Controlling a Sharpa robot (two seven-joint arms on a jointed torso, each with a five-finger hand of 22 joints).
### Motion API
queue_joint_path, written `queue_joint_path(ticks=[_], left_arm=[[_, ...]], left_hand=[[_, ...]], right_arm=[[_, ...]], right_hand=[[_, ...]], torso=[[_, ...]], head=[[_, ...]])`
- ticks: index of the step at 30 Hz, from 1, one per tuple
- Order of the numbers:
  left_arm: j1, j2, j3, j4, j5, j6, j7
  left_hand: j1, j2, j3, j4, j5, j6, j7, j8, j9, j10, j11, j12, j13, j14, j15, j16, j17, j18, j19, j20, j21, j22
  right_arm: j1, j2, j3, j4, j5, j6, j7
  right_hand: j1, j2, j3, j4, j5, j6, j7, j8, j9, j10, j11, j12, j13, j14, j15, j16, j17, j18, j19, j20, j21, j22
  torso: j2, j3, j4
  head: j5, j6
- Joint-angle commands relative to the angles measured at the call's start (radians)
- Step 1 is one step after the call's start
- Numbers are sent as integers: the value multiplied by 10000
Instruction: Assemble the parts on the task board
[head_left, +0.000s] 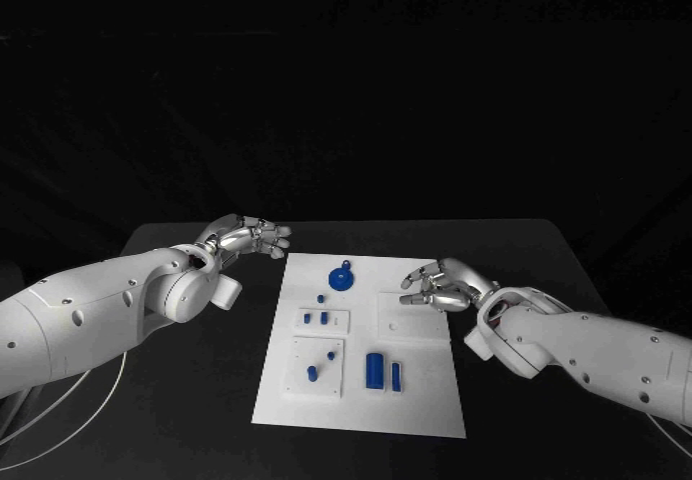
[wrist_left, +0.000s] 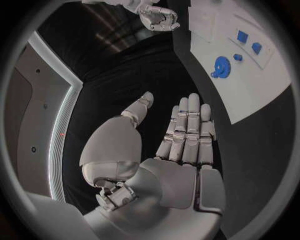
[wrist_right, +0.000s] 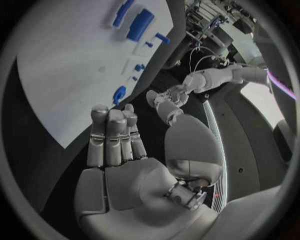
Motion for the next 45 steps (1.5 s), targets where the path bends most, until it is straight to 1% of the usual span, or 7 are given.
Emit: queue_joint_path(ticks=[1, 28, 29, 31, 36, 37, 45], left_arm=[[6, 146, 7, -197, 478, -183, 298], [94, 1574, 48, -2158, 1884, -346, 740], [86, 1549, 37, -2122, 1599, -325, 456], [61, 1527, 48, -2038, 1617, -411, 493], [-99, 1386, 118, -1493, 1733, -961, 731], [-148, 1343, 139, -1328, 1768, -1128, 804], [-829, 745, 434, 981, 2262, -3463, 1813]], left_hand=[[128, 13, 15, -71, -17, -22, -18, 36, -13, -59, 9, -86, -16, -166, 48, -149, -46, -30, -30, 98, -52, 113], [-69, -210, 14, 101, -18, -1924, -764, -768, -335, -3170, -203, -624, -776, -3372, 811, -2478, -878, -152, -2329, 1236, -1702, -18], [-9739, 1020, -4353, 2086, -531, -8217, -1767, -3129, -4839, -11558, -1283, -1262, -1436, -9846, -816, -5223, -5111, -152, -6701, 268, -4915, -3944], [-9739, 1020, -4353, 2086, -531, -8217, -1767, -3129, -4839, -11558, -1283, -1262, -1436, -9846, -816, -5223, -5111, -152, -6701, 268, -4915, -4527], [-9739, 1020, -4353, 2086, -531, -8217, -1767, -3129, -4839, -11558, -1283, -1262, -1436, -9846, -816, -5223, -5111, -152, -6701, 268, -4915, -6029], [-9739, 1020, -4353, 2086, -531, -8217, -1767, -3129, -4839, -11558, -1283, -1262, -1436, -9846, -816, -5223, -5111, -152, -6701, 268, -4915, -13073], [-9739, 1020, -4353, 2086, -531, -8217, -1767, -3129, -4839, -11558, -1283, -1262, -1436, -9846, -816, -5223, -5111, -152, -6701, 268, -4915, -13073]], right_arm=[[179, 220, 91, -890, 2756, 834, 1081], [256, 2373, 1237, -4767, 5647, 2634, 1680], [260, 2330, 1223, -4761, 5470, 2279, 1373], [254, 2303, 1220, -4675, 5513, 2209, 1404], [213, 2127, 1201, -4124, 5788, 1755, 1603], [201, 2073, 1195, -3957, 5871, 1617, 1664], [28, 1327, 1115, -1621, 7036, -308, 2508]], right_hand=[[-31, 201, -272, -174, 209, -12, 50, 4, -10, -197, 21, -216, -181, -212, 27, -295, -139, 180, -274, 129, -272, -95], [-314, 1026, -1240, -194, -287, -1297, 183, 147, -330, -1890, 1265, -8945, -9461, -4438, 2308, -8502, -4969, -688, -5721, 2187, -5506, -2856], [-9293, 1618, -5218, 2688, -2674, -9099, -1374, -1969, -5287, -10956, -294, -9879, -11997, -12297, 783, -11005, -10147, -2383, -10473, 60, -9389, -5893], [-9293, 1618, -5218, 2688, -2674, -9099, -1374, -1969, -5287, -10956, -294, -9879, -11997, -12297, 783, -11005, -10147, -2383, -10473, 60, -9389, -13025], [-9293, 1618, -5218, 2688, -2674, -9099, -1374, -1969, -5287, -10956, -294, -9879, -11997, -12297, 783, -11005, -10147, -2383, -10473, 60, -9389, -13025], [-9293, 1618, -5218, 2688, -2674, -9099, -1374, -1969, -5287, -10956, -294, -9879, -11997, -12297, 783, -11005, -10147, -2383, -10473, 60, -9389, -13025], [-9293, 1618, -5218, 2688, -2674, -9099, -1374, -1969, -5287, -10956, -294, -9879, -11997, -12297, 783, -11005, -10147, -2383, -10473, 60, -9389, -13025]], torso=[[-202, -41, -31], [-724, 86, -4], [-711, 33, -28], [-754, 31, -29], [-1029, 15, -35], [-1113, 10, -36], [-1555, -16, -46]], head=[[-8, 149], [161, 1095], [131, 1031], [125, 1028], [85, 1011], [73, 1006], [9, 979]])
